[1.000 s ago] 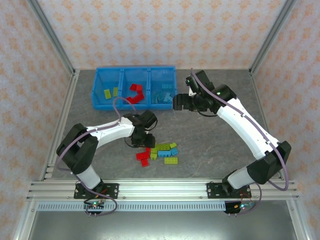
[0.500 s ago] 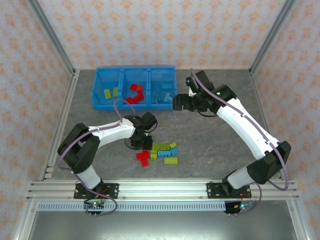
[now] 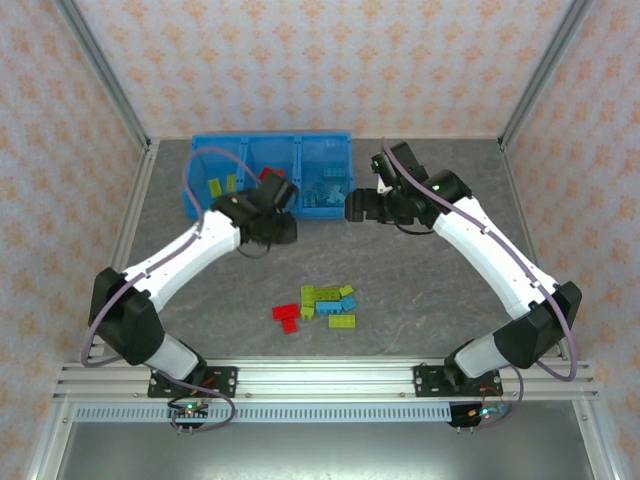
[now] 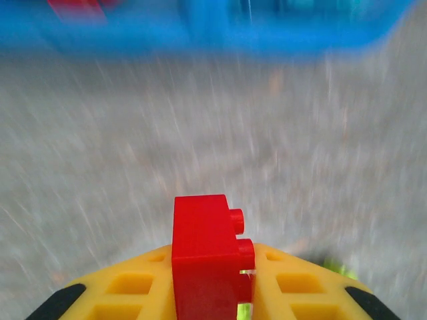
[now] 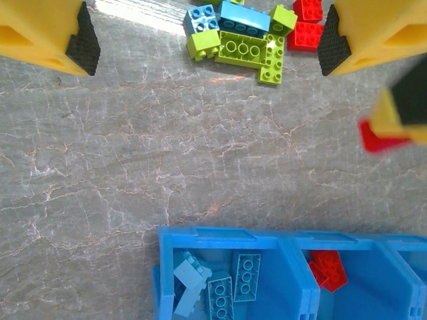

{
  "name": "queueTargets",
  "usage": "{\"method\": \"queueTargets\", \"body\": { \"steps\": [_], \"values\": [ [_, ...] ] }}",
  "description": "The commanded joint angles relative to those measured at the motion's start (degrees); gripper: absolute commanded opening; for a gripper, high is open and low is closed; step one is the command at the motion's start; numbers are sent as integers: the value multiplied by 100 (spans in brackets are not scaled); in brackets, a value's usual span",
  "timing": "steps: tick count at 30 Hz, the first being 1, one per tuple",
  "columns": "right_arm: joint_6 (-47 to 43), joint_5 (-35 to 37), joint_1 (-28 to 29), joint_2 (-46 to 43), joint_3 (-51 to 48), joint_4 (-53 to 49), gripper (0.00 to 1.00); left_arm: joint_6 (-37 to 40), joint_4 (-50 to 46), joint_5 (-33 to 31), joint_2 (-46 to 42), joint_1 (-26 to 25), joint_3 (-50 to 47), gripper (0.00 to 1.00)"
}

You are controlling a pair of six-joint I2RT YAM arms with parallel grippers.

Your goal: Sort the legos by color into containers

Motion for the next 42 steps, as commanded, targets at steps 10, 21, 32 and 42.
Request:
{"method": "queueTargets", "body": {
  "steps": [10, 21, 32, 42],
  "values": [
    [321, -37, 15, -451, -316, 233, 87, 753, 267, -817, 3510, 1380, 3839, 31],
    [451, -58, 19, -653, -565, 363, 87, 401, -126, -339, 3777, 1599, 4350, 40],
    [387, 99, 16, -438, -611, 366, 88, 748, 183, -140, 610, 690, 1440, 39],
    [271, 401, 22, -392, -732, 158, 88, 828, -314, 720, -583, -1137, -537, 40]
  ]
}}
